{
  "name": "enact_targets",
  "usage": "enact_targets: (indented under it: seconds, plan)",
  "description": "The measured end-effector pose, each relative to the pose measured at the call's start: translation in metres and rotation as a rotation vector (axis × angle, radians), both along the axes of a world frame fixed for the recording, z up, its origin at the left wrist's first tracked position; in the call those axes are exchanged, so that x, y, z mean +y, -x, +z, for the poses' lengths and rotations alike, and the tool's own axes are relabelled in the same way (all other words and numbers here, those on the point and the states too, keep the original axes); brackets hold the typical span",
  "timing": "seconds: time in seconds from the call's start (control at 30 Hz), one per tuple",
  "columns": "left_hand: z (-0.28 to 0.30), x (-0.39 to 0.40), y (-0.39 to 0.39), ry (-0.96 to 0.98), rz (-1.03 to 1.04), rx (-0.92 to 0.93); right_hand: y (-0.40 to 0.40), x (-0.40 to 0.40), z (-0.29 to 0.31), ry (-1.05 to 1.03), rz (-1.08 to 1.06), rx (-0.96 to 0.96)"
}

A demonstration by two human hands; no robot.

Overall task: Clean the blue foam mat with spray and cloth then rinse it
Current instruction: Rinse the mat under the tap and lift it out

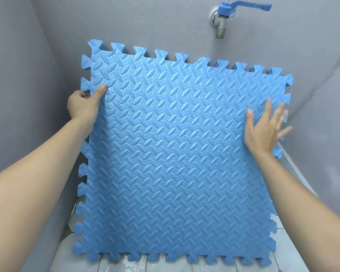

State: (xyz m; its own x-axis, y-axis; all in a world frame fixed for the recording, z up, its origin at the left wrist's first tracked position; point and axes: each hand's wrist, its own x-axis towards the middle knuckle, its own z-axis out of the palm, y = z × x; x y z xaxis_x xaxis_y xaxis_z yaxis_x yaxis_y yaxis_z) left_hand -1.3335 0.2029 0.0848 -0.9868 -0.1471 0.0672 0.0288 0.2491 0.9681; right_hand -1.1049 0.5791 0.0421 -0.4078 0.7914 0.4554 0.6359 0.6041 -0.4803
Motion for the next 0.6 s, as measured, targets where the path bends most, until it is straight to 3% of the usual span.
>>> enact_targets:
  seconds: [0.1, 0.33, 0.6]
  plan:
    - [0.0, -0.003, -0.001, 0.056, -0.002, 0.003, -0.034, 0.016, -0.022, 0.273, -0.15, 0.19]
    - [0.004, -0.017, 0.008, 0.041, -0.084, 0.003, -0.058, 0.022, -0.028, 0.572, -0.042, 0.245]
    - [0.036, -0.023, 0.025, -0.022, -0.167, -0.08, -0.045, 0.043, 0.025, 0.582, -0.019, 0.401]
